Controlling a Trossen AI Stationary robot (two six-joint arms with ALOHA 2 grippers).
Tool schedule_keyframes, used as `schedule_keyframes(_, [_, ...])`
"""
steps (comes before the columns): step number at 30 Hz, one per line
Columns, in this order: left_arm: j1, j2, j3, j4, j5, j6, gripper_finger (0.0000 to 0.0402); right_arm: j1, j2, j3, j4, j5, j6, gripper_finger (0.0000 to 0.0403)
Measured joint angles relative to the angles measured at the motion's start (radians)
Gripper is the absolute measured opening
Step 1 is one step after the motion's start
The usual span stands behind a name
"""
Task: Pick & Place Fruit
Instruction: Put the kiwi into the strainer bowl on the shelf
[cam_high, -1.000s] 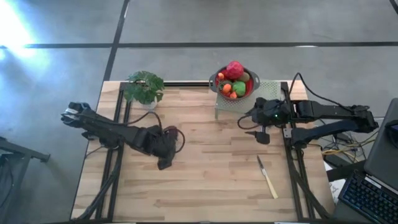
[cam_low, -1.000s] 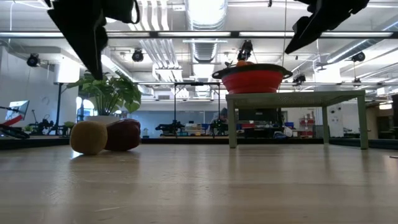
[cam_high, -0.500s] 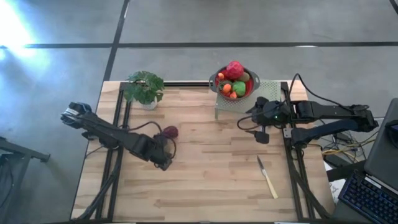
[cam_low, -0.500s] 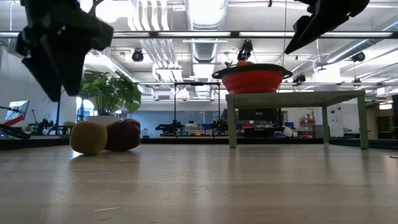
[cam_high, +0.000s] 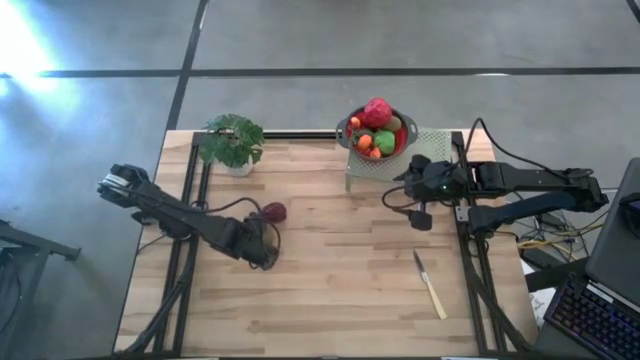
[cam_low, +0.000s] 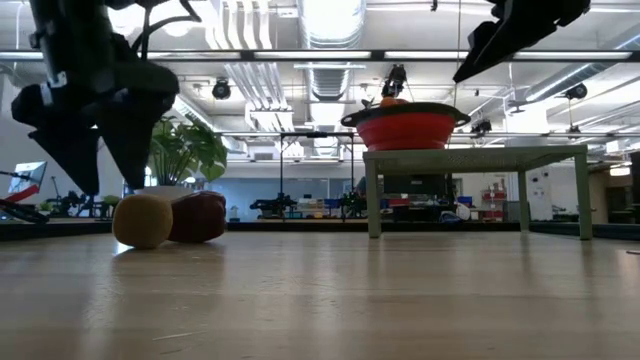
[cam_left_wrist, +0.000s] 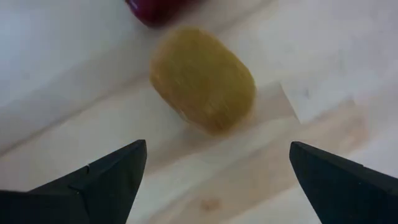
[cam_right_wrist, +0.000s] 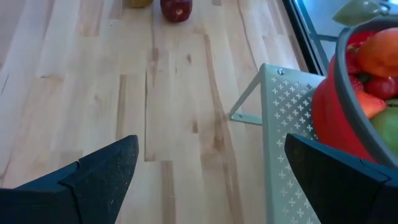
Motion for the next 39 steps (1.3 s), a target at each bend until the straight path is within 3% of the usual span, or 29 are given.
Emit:
schedule_keyframes(6, [0.025,0.0,-0.039,0.025,-0.108,-0.08,0.0399,0.0,0.0,0.0,0.026,0.0,-0.016,0.04])
schedule_keyframes(14, [0.058,0.0,-0.087,0.169,-0.112,-0.085,0.0399,0.0,0.0,0.0,0.026,0.0,-0.034,0.04])
schedule_keyframes(30, [0.112,0.0,-0.185,0.226,-0.117,-0.058,0.0397,0.0,0.0,0.0,0.026,0.0,-0.042,0.04])
schedule_keyframes(39, [0.114,0.0,-0.203,0.269,-0.059,-0.038,0.0337,0.0,0.0,0.0,0.026,-0.001,-0.041,0.04])
